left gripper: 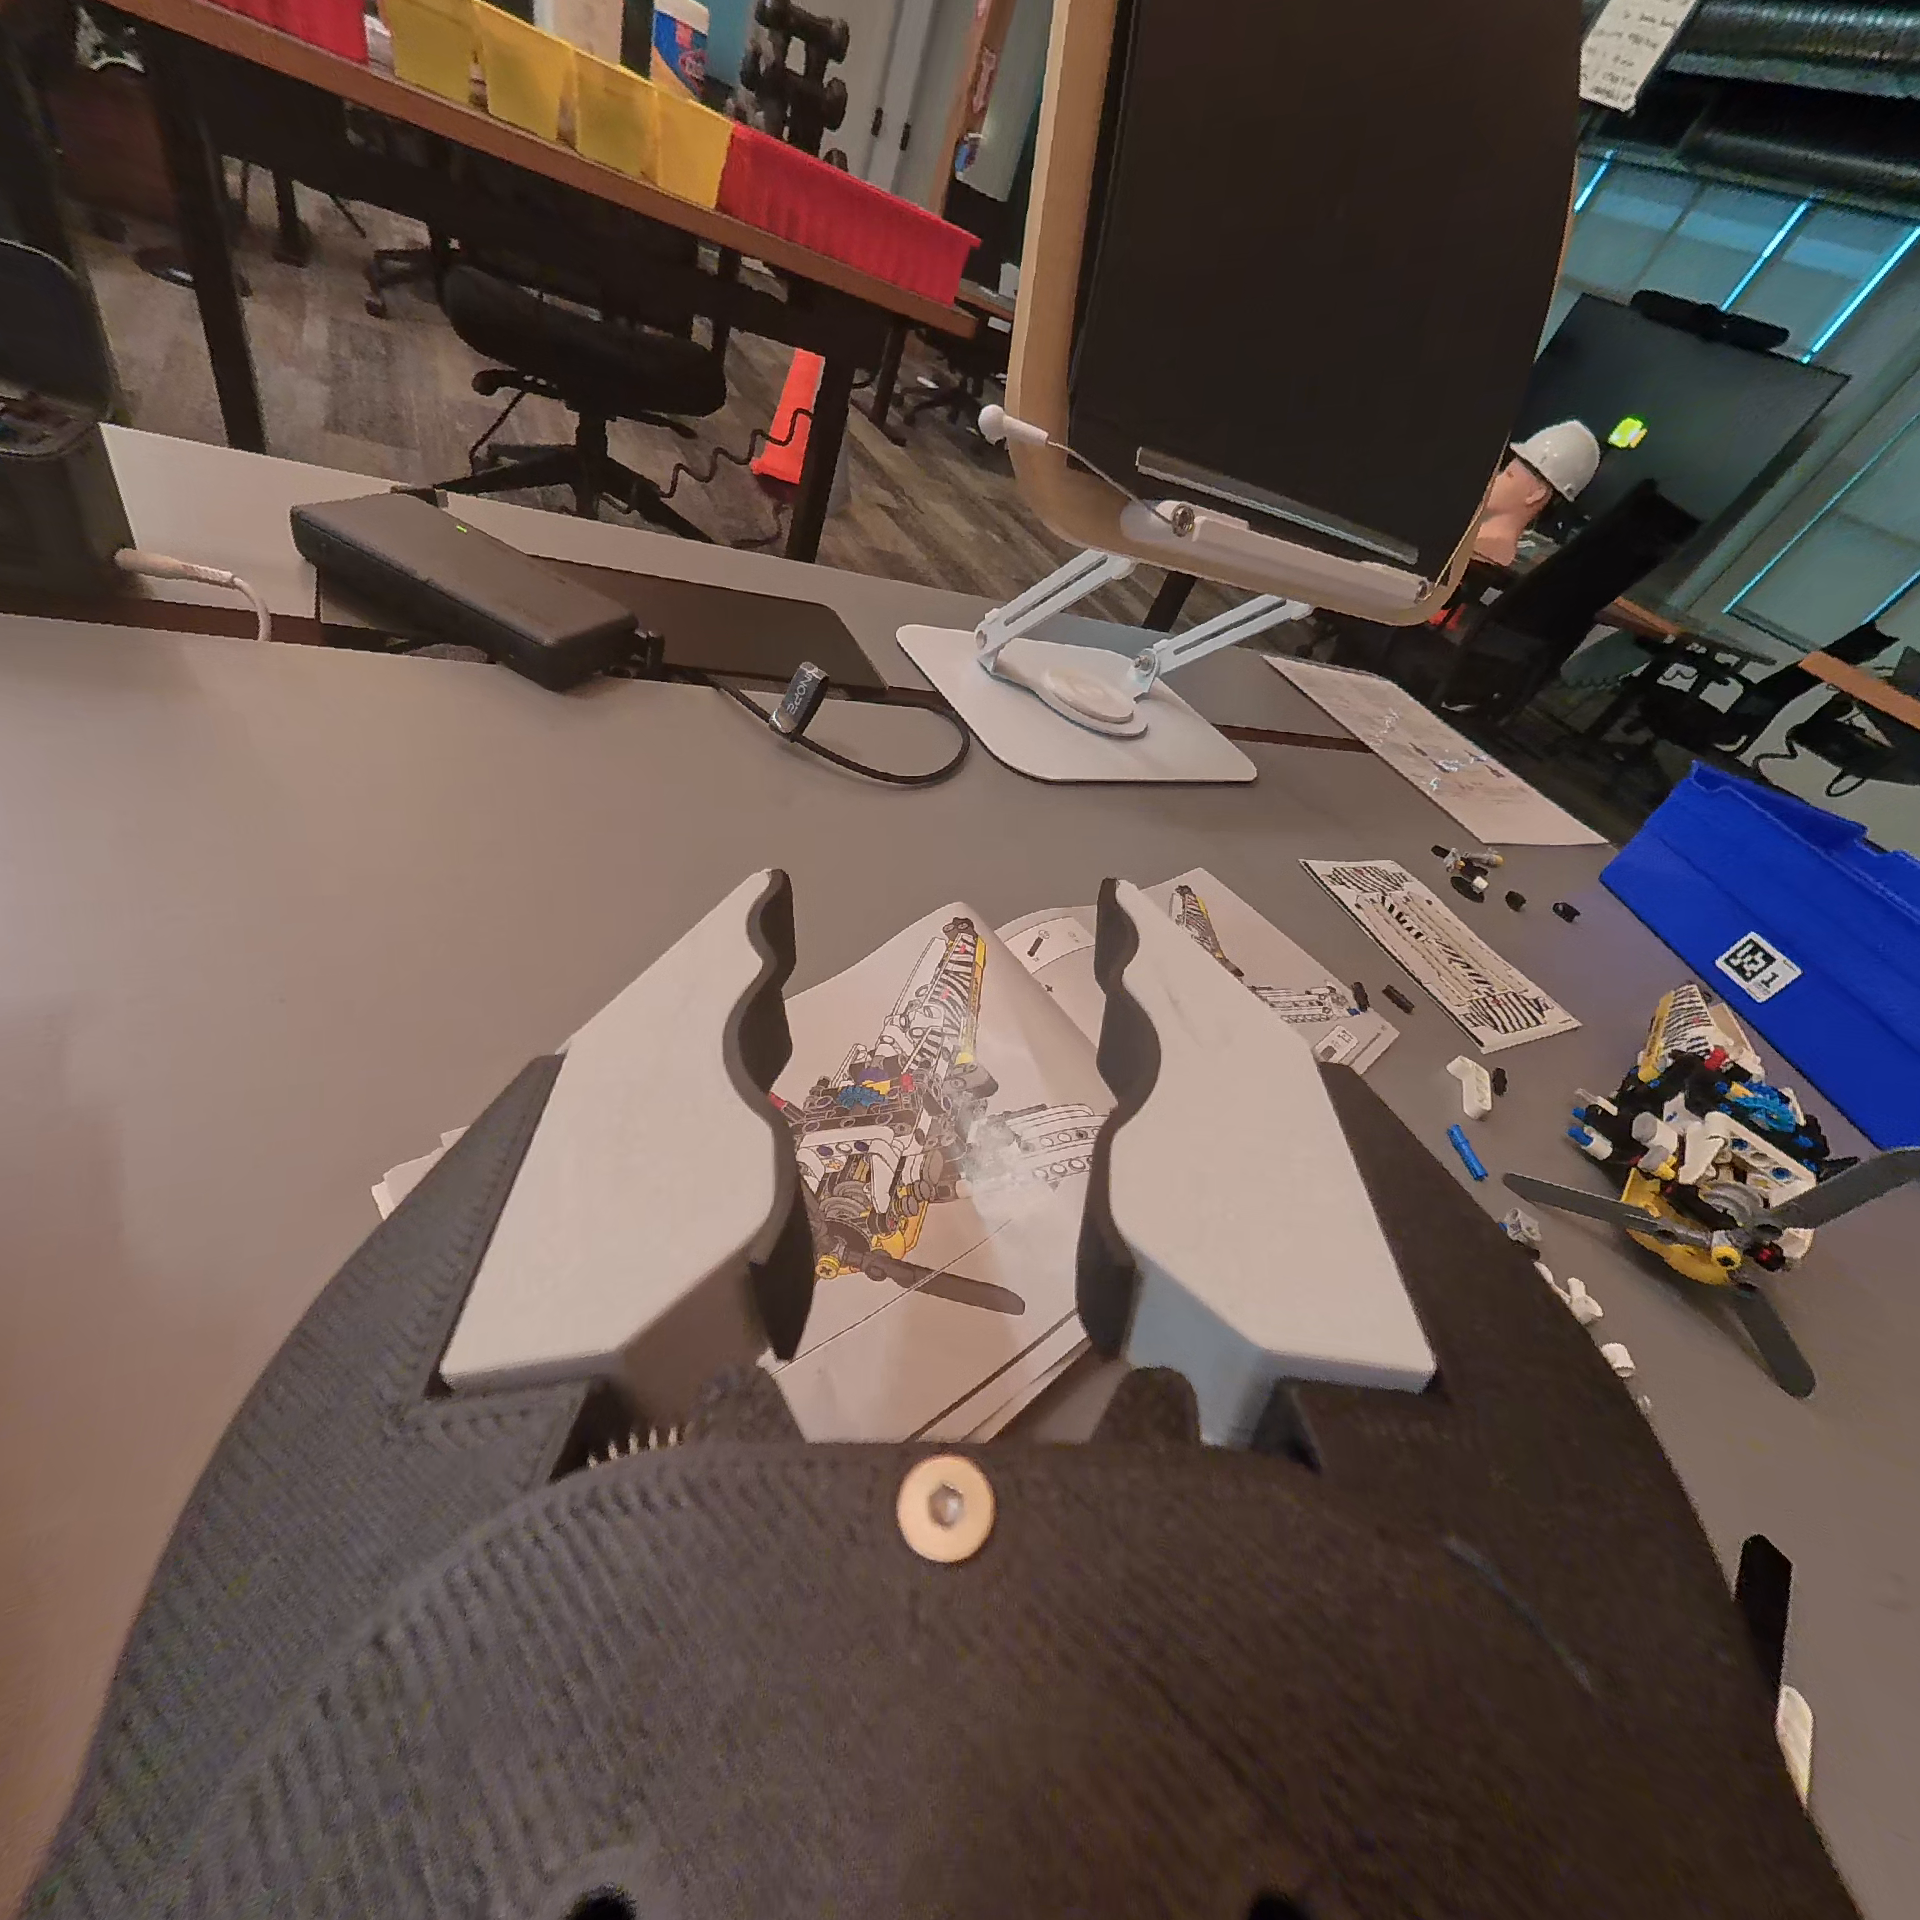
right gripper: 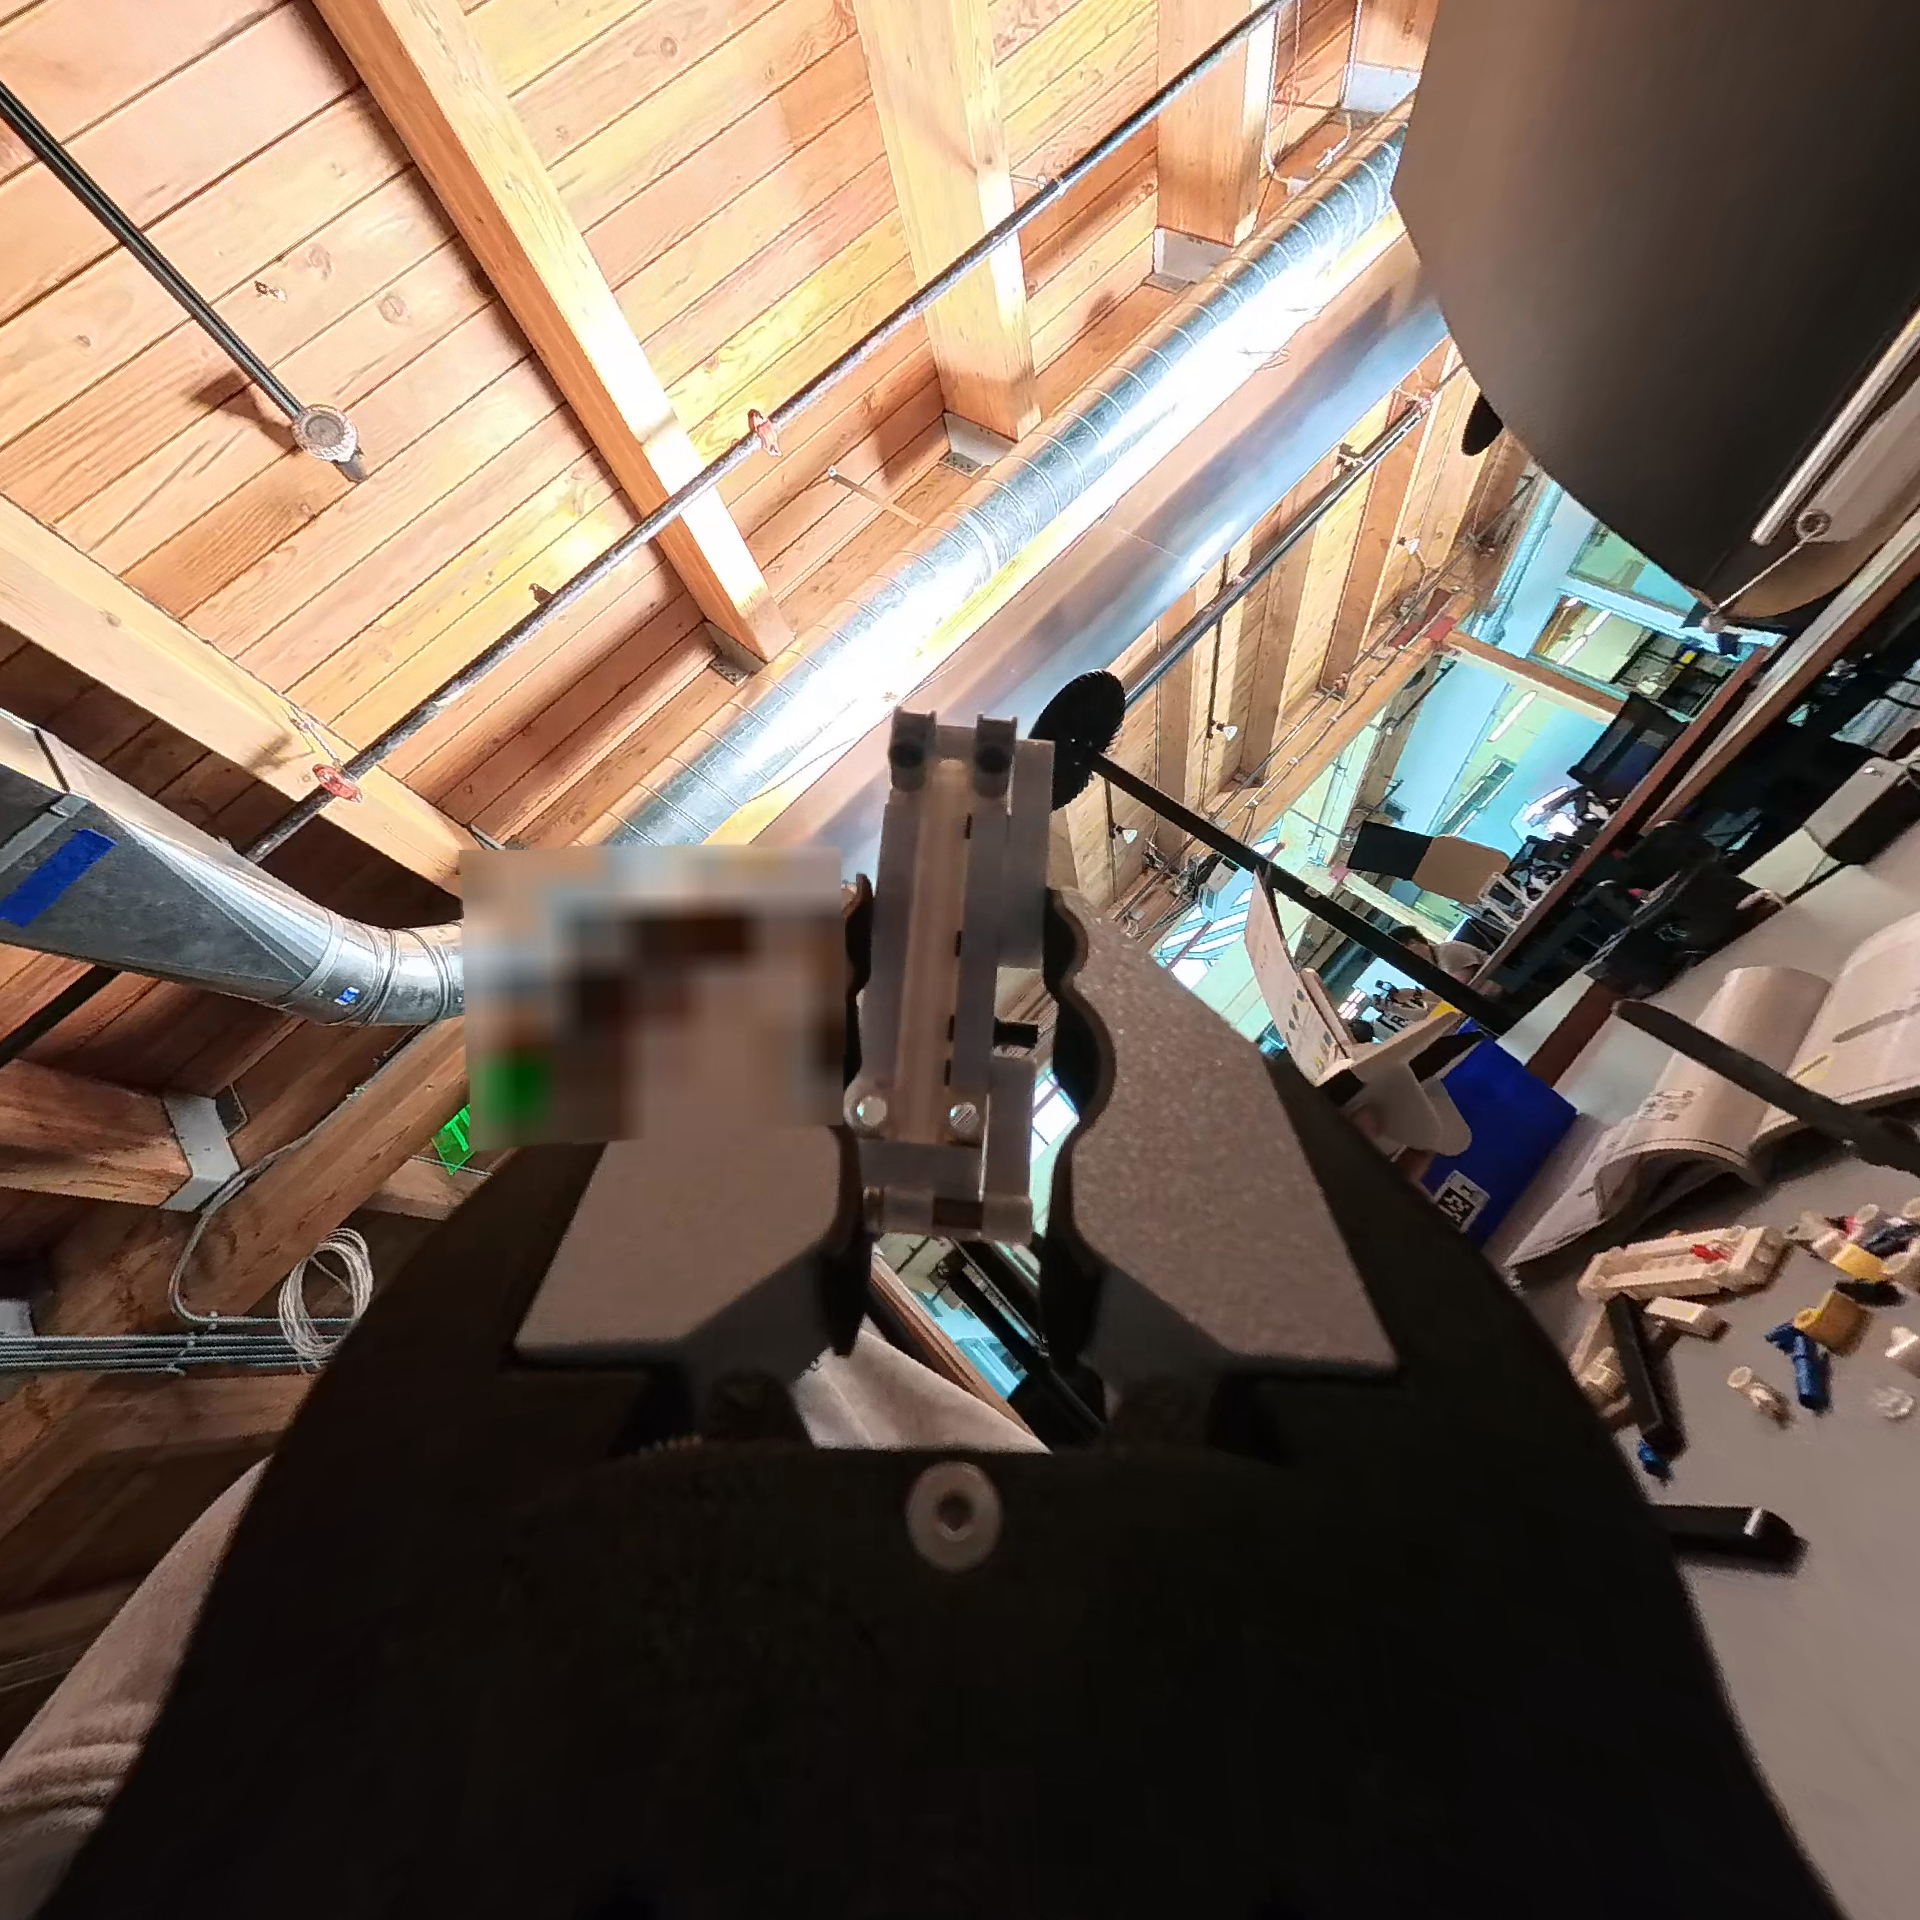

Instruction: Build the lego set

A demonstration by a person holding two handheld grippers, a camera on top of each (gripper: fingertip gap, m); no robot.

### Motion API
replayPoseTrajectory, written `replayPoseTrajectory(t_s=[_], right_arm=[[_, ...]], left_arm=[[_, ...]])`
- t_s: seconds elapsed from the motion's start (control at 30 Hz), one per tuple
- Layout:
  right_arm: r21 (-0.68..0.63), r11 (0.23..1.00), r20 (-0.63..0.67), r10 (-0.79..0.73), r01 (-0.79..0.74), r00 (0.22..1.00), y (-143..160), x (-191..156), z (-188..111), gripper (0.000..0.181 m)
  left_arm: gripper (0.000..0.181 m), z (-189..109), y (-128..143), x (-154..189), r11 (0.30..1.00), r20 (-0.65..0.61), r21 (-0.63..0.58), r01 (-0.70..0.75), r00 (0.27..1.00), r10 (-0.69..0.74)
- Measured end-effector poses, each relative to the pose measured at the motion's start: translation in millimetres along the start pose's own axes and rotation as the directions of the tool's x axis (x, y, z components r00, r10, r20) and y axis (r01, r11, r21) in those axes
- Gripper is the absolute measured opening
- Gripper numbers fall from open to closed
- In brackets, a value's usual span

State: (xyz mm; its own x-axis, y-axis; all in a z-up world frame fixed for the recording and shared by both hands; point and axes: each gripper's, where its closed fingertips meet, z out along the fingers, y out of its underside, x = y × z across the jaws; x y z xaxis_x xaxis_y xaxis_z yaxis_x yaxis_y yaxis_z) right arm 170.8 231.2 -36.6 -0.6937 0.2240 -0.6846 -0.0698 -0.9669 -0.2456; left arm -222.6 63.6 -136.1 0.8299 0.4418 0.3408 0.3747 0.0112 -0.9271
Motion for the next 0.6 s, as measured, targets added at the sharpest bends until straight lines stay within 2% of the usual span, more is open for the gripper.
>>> replayPoseTrajectory(t_s=[0.6], right_arm=[[0.002,1.000,-0.002,0.009,-0.009,1.000,-2.1,3.1,-0.4,0.030]], left_arm=[[0.057,1.7,3.3,0.5,1.000,0.000,-0.014,-0.001,1.000,0.001]])
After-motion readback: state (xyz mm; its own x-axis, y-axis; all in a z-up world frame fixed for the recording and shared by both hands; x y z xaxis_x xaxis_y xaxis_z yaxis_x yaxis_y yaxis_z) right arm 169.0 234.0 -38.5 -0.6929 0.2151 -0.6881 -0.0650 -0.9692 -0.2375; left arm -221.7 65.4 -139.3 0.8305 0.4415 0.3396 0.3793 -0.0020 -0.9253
